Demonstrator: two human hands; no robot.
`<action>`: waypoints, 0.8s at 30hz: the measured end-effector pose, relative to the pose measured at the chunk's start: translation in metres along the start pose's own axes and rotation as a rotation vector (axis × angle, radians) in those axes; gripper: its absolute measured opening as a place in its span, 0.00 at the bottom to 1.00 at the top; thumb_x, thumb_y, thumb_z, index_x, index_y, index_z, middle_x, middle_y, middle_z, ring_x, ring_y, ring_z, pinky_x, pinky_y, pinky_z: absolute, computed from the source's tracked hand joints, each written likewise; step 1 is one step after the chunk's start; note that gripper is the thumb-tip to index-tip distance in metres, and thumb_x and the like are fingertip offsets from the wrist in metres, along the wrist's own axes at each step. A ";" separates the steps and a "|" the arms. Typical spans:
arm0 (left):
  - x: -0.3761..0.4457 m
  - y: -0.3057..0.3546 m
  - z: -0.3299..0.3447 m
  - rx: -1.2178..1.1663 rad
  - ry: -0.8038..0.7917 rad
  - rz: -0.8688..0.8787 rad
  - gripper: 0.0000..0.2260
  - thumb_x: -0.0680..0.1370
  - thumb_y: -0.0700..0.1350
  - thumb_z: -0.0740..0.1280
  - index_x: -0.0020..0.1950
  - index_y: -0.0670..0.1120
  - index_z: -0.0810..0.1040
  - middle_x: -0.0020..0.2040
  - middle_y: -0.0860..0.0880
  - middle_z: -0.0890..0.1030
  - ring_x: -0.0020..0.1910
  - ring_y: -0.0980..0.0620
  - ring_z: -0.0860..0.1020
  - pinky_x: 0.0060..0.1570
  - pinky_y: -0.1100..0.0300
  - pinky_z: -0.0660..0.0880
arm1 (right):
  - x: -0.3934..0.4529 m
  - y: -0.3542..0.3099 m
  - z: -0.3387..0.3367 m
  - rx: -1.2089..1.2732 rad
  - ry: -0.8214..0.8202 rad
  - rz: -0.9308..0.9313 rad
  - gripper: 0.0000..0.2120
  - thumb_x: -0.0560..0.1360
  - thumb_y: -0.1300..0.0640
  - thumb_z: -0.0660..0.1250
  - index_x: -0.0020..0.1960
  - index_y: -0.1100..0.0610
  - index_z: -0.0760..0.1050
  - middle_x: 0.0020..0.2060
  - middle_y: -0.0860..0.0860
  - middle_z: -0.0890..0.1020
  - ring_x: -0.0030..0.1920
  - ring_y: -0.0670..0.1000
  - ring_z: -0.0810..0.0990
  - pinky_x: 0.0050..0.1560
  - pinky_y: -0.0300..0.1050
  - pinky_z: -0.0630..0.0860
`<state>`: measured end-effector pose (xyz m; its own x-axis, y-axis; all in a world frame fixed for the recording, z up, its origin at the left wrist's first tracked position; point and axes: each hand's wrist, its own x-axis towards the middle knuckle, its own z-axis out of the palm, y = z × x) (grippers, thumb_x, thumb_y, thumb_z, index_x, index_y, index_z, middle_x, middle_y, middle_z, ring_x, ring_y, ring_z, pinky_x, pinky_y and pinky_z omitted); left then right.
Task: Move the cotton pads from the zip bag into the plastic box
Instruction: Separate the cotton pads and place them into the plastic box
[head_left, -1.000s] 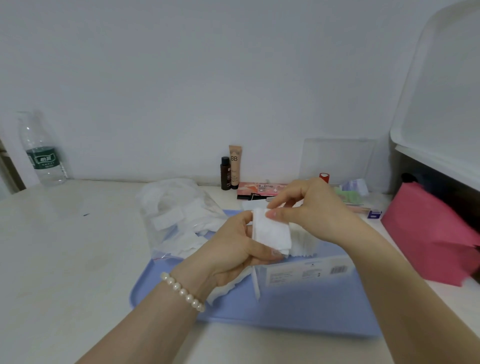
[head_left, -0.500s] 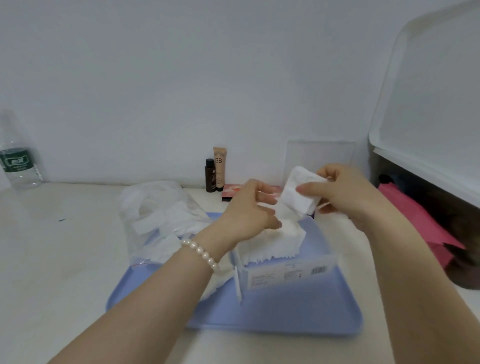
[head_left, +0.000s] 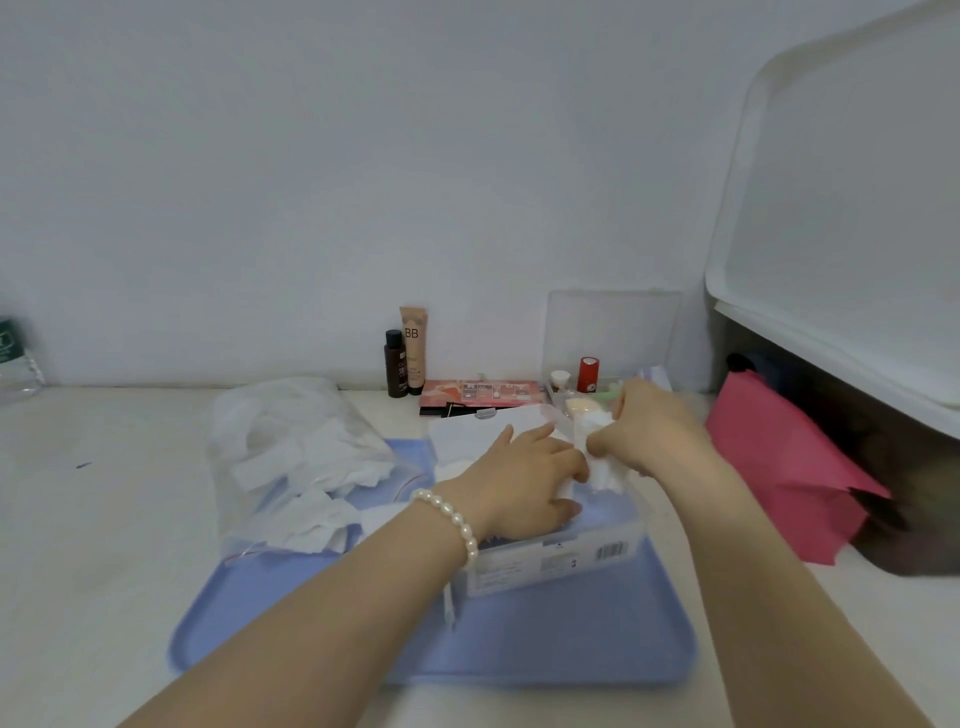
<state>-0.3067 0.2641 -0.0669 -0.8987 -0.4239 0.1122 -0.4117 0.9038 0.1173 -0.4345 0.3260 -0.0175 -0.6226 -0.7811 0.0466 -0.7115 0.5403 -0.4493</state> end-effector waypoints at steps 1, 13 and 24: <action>-0.001 -0.002 0.000 -0.018 0.003 -0.004 0.16 0.78 0.49 0.62 0.65 0.49 0.70 0.71 0.50 0.67 0.75 0.48 0.52 0.71 0.44 0.49 | -0.001 -0.001 0.000 -0.040 0.001 -0.012 0.15 0.66 0.57 0.69 0.47 0.55 0.66 0.42 0.53 0.75 0.42 0.55 0.75 0.32 0.40 0.68; -0.010 -0.007 0.001 -0.111 0.025 0.015 0.13 0.76 0.43 0.63 0.61 0.47 0.73 0.66 0.50 0.70 0.66 0.50 0.63 0.66 0.48 0.58 | 0.001 -0.009 0.034 -0.402 0.168 -0.172 0.12 0.69 0.57 0.68 0.52 0.53 0.73 0.51 0.52 0.79 0.54 0.55 0.77 0.43 0.43 0.66; -0.010 -0.006 0.002 -0.083 0.018 0.001 0.17 0.77 0.44 0.63 0.65 0.50 0.71 0.69 0.49 0.67 0.68 0.48 0.63 0.67 0.49 0.58 | 0.002 -0.012 0.033 -0.449 0.206 -0.069 0.12 0.70 0.61 0.67 0.52 0.52 0.74 0.50 0.51 0.79 0.55 0.54 0.76 0.51 0.46 0.66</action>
<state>-0.2953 0.2629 -0.0706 -0.8959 -0.4247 0.1303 -0.3961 0.8965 0.1986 -0.4164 0.3075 -0.0417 -0.5883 -0.7664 0.2581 -0.7953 0.6061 -0.0128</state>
